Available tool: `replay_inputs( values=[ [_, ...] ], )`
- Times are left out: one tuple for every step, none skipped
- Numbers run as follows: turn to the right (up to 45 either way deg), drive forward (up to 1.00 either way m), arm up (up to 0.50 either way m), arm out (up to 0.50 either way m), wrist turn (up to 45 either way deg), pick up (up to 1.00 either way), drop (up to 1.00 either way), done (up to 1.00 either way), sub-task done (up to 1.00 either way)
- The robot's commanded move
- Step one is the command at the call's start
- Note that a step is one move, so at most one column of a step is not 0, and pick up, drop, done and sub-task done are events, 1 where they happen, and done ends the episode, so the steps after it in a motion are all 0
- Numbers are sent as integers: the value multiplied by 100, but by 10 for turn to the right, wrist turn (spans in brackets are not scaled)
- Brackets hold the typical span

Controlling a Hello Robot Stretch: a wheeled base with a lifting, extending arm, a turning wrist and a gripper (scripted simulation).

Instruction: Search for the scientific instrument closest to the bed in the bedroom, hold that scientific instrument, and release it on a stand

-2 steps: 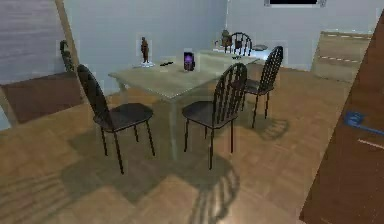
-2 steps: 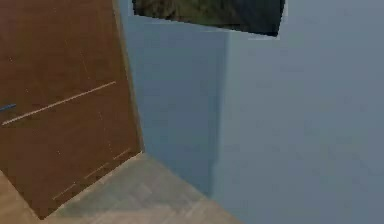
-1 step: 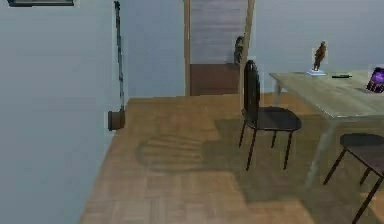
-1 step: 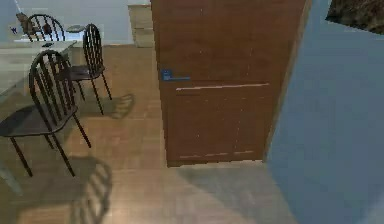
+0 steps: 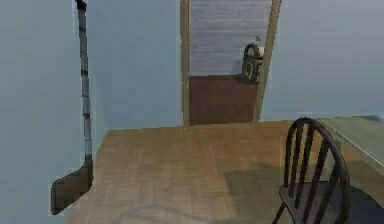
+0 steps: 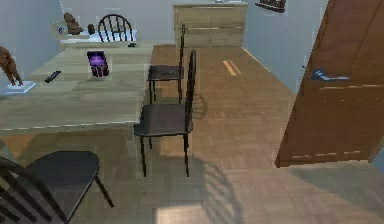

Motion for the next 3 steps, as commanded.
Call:
replay_inputs(
  values=[
    [-30, 0, 0, 0, 0, 0, 0, 0, 0],
    [0, 95, 0, 0, 0, 0, 0, 0, 0],
    [390, 0, 0, 0, 0, 0, 0, 0, 0]
  ],
)
